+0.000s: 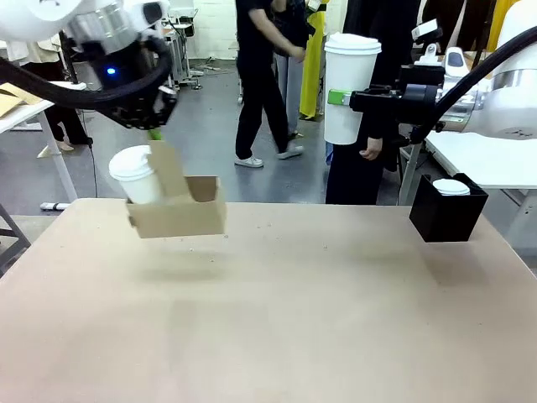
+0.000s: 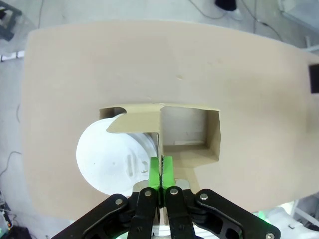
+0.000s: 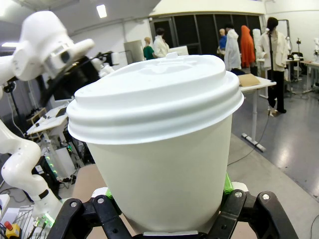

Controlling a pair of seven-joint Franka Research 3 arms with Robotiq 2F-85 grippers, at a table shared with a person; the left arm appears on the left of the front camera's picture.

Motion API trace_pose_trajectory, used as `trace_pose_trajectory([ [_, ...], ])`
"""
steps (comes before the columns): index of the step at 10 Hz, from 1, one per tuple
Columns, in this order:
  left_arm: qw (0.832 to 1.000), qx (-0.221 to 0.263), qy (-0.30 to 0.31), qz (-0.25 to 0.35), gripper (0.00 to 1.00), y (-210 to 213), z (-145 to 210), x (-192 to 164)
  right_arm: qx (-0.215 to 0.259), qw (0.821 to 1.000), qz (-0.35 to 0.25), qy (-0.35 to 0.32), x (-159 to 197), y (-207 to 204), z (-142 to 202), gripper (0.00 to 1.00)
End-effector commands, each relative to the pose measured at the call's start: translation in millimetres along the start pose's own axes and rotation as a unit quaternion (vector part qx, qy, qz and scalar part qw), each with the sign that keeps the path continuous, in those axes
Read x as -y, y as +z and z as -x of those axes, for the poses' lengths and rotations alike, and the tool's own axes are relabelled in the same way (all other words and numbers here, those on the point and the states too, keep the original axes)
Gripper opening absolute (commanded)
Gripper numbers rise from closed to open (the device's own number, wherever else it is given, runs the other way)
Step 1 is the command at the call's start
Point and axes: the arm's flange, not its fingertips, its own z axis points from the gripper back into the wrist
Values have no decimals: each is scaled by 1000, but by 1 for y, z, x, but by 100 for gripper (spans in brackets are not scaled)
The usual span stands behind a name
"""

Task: Pour a drink into a cup and package it in a carrier.
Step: Position the Cup Carrier in the center of the table.

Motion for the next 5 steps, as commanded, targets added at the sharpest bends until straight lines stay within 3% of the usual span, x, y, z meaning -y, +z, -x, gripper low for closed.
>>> trace_pose_trajectory([
  [1,1000,-1,15,11,2,-10,26,38,-1,1000,5,4,0,-3,-5,81],
  [5,1000,3,14,1,2,-39,92,123,-1,1000,5,4,0,-3,-5,81],
])
